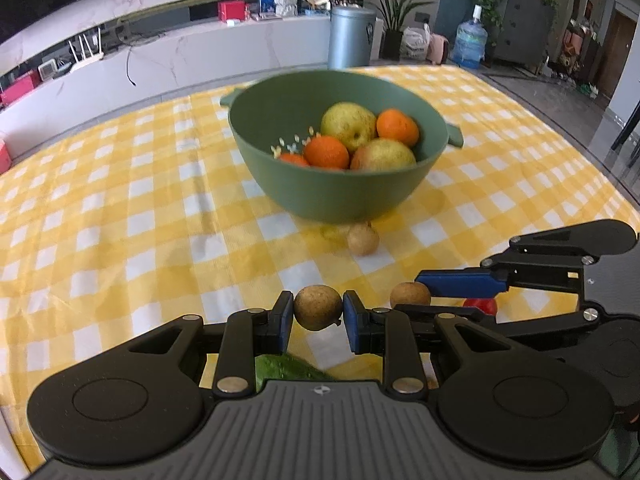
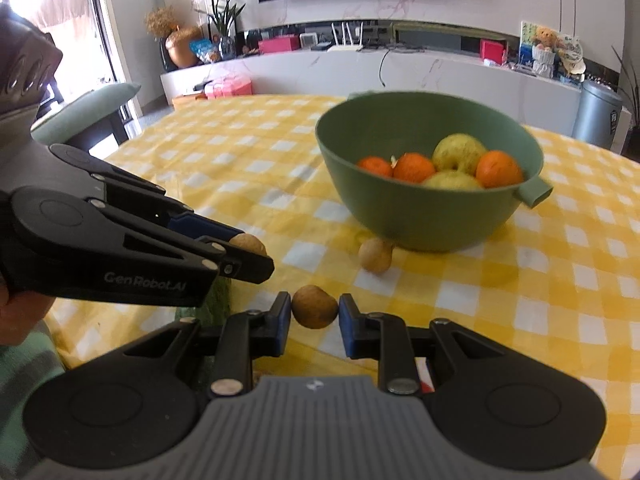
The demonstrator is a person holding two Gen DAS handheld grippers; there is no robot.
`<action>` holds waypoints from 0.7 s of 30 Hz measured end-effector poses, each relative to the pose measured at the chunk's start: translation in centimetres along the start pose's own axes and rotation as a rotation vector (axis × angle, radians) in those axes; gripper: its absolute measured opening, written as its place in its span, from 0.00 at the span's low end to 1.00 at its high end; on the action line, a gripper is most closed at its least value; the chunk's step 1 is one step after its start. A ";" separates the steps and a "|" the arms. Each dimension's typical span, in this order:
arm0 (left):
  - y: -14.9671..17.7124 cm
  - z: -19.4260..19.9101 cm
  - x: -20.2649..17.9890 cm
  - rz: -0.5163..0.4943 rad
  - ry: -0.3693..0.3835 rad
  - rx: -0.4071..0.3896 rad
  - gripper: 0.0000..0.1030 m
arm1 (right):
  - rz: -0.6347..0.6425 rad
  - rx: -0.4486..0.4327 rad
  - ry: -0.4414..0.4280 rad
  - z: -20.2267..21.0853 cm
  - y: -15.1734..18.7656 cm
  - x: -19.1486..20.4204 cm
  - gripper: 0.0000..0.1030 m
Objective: Organize fruits
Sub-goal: 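Carry both kiwis over the green colander and lower them inside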
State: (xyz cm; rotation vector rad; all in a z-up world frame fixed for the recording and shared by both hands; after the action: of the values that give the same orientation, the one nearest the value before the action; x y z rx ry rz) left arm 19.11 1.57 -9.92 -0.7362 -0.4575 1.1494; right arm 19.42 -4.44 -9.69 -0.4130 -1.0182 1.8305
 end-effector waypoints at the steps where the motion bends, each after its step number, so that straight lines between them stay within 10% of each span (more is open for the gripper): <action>1: -0.3 0.2 0.0 0.000 -0.003 -0.010 0.29 | -0.003 -0.008 -0.001 0.2 -0.2 0.0 0.21; 21: -8.5 -0.2 -0.5 -0.028 -0.003 -0.093 0.29 | 0.038 -0.128 0.092 2.2 -8.9 -3.6 0.21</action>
State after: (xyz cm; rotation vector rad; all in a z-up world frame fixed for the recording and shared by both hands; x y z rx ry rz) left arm 24.63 -0.83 -3.87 -0.8068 -0.5247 1.1089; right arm 24.89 -6.91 -1.84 -0.5925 -1.0740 1.7682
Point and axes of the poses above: each gripper's, at about its wrist camera, not at the fingertips, and z roughly against the way its jaws point, x to its left, y to its underside, the point moved 7 cm from there along -z, roughly the way its jaws point, and after that the axes turned 7 degrees about -x, right-handed, at the moved point
